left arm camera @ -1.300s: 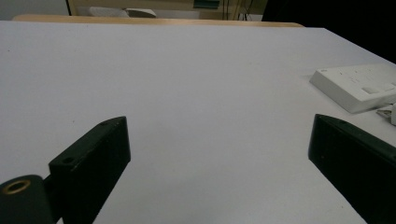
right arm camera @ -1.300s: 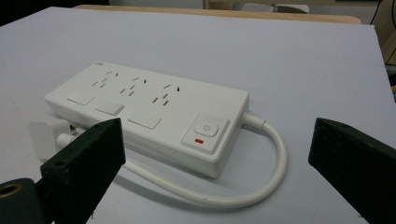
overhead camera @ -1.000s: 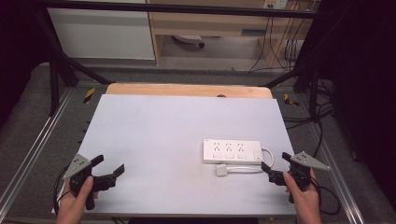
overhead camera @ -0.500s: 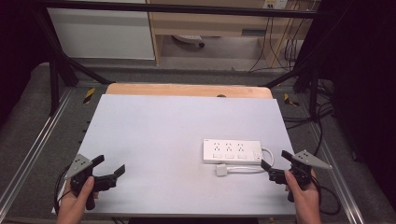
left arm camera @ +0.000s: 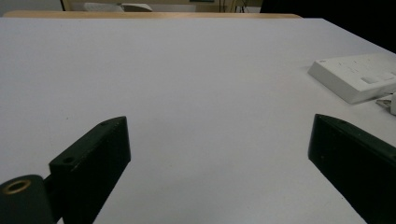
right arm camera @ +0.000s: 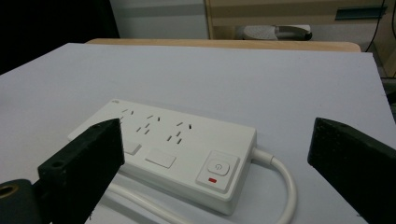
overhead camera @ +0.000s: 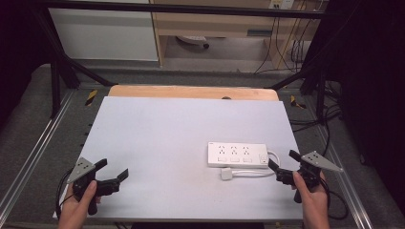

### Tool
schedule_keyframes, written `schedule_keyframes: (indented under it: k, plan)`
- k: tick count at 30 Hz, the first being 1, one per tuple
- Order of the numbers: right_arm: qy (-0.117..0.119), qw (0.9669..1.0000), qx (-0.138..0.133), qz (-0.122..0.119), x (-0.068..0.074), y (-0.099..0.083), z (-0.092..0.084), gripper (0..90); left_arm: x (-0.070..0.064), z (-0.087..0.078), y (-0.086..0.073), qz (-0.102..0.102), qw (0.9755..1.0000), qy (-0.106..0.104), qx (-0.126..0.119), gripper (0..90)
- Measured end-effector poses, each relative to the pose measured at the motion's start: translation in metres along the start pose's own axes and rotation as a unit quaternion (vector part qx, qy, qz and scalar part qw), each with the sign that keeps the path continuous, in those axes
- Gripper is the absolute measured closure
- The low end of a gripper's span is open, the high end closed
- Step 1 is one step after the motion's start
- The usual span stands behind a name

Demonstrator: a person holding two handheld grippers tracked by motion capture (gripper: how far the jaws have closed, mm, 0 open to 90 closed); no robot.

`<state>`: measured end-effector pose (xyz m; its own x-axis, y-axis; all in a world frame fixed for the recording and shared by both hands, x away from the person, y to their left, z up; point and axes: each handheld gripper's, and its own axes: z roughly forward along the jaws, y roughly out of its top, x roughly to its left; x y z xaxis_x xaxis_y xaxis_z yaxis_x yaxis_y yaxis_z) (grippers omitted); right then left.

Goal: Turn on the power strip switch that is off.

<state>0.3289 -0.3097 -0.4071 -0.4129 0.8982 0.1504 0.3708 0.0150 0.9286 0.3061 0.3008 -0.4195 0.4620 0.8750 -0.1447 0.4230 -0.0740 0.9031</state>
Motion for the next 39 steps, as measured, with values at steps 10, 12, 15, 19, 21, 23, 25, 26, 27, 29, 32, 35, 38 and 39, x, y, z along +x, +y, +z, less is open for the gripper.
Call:
schedule_keyframes:
  k: [10,12,15,19,21,23,25,26,27,29,32,35,38,39]
  plan:
    - [0.006,1.0000,0.002,-0.002,0.003,0.004,0.004,2.0,0.000,0.000,0.000,0.000,1.0000,0.001,0.000,5.4]
    - [0.005,1.0000,0.004,-0.003,0.004,0.004,0.005,2.0,0.000,0.000,0.000,-0.002,1.0000,0.000,-0.001,5.4]
    - [0.006,1.0000,0.003,-0.007,0.005,0.006,0.006,2.2,0.000,0.000,0.000,-0.001,1.0000,0.001,0.000,5.4]
    - [0.008,0.9999,0.001,-0.009,0.007,0.007,0.006,2.4,0.000,0.000,0.000,0.000,1.0000,0.001,-0.001,5.4]
    - [0.008,0.9999,0.000,-0.009,0.007,0.008,0.006,2.3,0.000,0.000,0.000,0.000,1.0000,0.001,-0.001,5.4]
    - [0.009,0.9999,-0.001,-0.009,0.007,0.009,0.007,2.2,0.000,0.000,0.000,-0.001,1.0000,0.001,-0.001,5.4]
    - [0.009,0.9999,-0.002,-0.010,0.007,0.009,0.007,2.1,0.000,0.000,0.000,-0.001,1.0000,0.001,-0.001,5.4]
    - [0.012,0.9999,-0.004,-0.008,0.008,0.010,0.008,2.0,0.000,0.000,0.000,0.001,1.0000,0.001,0.000,5.4]
    - [0.012,0.9999,-0.005,-0.008,0.008,0.011,0.009,2.0,0.000,0.000,0.000,0.001,1.0000,0.001,0.001,5.4]
    - [0.013,0.9998,-0.006,-0.010,0.009,0.012,0.011,2.0,0.000,0.000,0.000,0.001,1.0000,0.001,0.000,5.4]
    - [0.014,0.9998,-0.006,-0.014,0.011,0.014,0.013,2.0,0.000,0.000,0.000,0.002,1.0000,0.001,0.002,5.4]
    - [0.017,0.9997,-0.005,-0.016,0.013,0.014,0.016,2.1,0.000,0.000,0.000,0.001,1.0000,0.001,0.003,5.4]
    - [0.019,0.9997,-0.004,-0.016,0.014,0.014,0.018,2.0,0.000,0.000,0.000,0.001,1.0000,0.001,0.003,5.4]
    - [0.020,0.9997,-0.003,-0.017,0.015,0.014,0.019,2.0,0.000,0.000,0.000,0.001,1.0000,0.001,0.003,5.4]
